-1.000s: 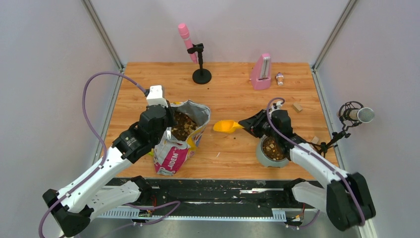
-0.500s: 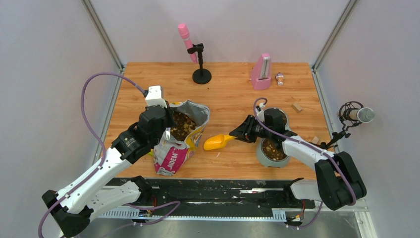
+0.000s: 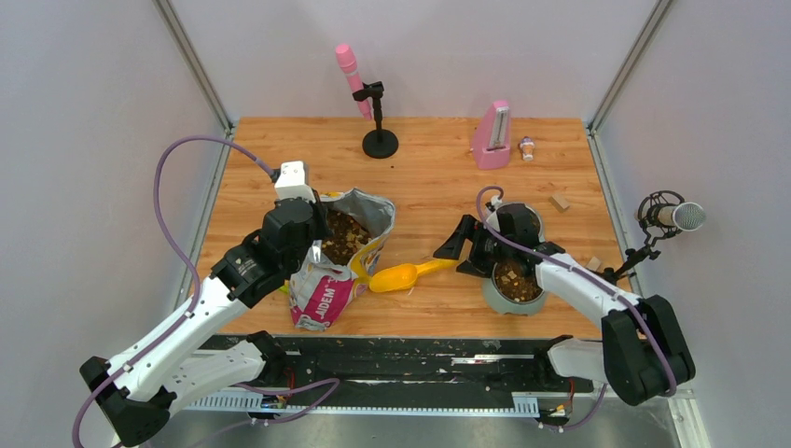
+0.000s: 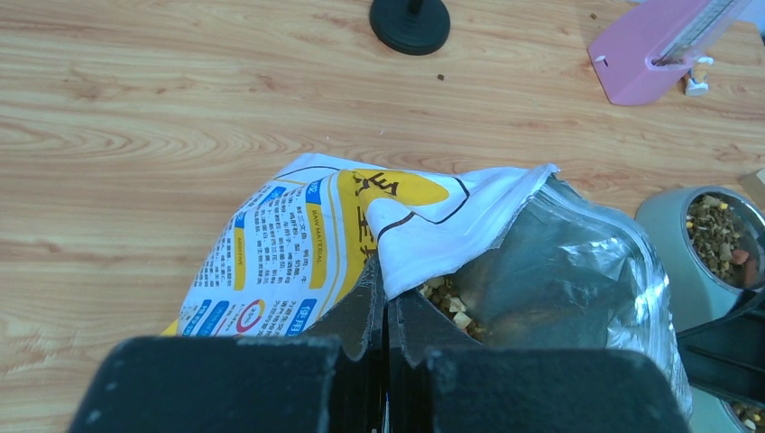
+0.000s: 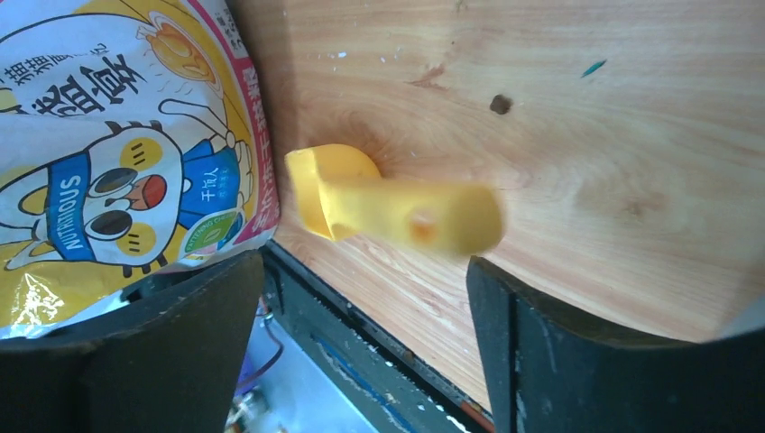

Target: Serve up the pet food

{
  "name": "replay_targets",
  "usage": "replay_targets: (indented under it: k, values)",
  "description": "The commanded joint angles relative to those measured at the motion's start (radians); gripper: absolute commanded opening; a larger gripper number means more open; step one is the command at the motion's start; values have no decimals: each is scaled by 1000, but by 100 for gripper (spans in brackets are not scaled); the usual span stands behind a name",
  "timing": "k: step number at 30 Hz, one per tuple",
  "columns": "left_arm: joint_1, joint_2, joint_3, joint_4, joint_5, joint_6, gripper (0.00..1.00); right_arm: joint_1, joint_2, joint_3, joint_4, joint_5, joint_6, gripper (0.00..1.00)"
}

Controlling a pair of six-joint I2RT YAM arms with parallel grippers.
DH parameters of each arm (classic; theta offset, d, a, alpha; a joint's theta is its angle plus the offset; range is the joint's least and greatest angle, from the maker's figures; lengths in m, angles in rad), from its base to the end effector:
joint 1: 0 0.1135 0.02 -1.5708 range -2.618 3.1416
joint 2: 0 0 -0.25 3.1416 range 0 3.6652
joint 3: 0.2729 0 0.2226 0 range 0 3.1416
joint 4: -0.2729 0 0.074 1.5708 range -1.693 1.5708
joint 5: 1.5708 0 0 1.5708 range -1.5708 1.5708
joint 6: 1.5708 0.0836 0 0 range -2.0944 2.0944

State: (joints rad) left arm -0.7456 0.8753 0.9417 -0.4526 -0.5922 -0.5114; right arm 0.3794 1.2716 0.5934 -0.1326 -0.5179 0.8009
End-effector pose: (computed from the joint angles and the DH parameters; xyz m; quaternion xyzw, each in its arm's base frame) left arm 0.1804 -0.1031 0.3255 -0.0691 0.8072 -0.1181 0.5743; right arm 0.2187 0.1317 0.1583 0.0949 0.8977 0.3971 0.1656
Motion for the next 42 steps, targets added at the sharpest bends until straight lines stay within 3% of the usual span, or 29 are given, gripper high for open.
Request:
replay_targets:
  k: [1,4,9,14,25,30,32,35,38,42]
  values:
    - [-3,-15,54,19,-26,-16,0,5,-93,74,-96,121,-79,91]
    - [-3,-15,56,23,-26,-16,0,4,-120,107,-146,151,-105,97]
    - [-3,-8,67,28,-16,-12,0,19,-148,173,-183,177,-135,98]
    - [-3,-6,79,31,13,3,0,169,-140,341,-182,283,-210,97]
    - [-3,5,106,26,73,14,0,339,98,671,-182,318,-355,89]
    - [-3,5,116,31,72,17,0,377,217,773,-289,385,-425,83]
    - [-3,6,120,33,69,20,0,398,252,798,-316,385,-449,73]
    - [-3,15,130,35,67,23,0,424,278,826,-320,399,-459,30]
    - [-3,25,146,37,84,24,0,429,294,885,-319,452,-466,1]
    - [-4,28,175,38,133,-15,0,425,333,1002,-312,498,-487,0]
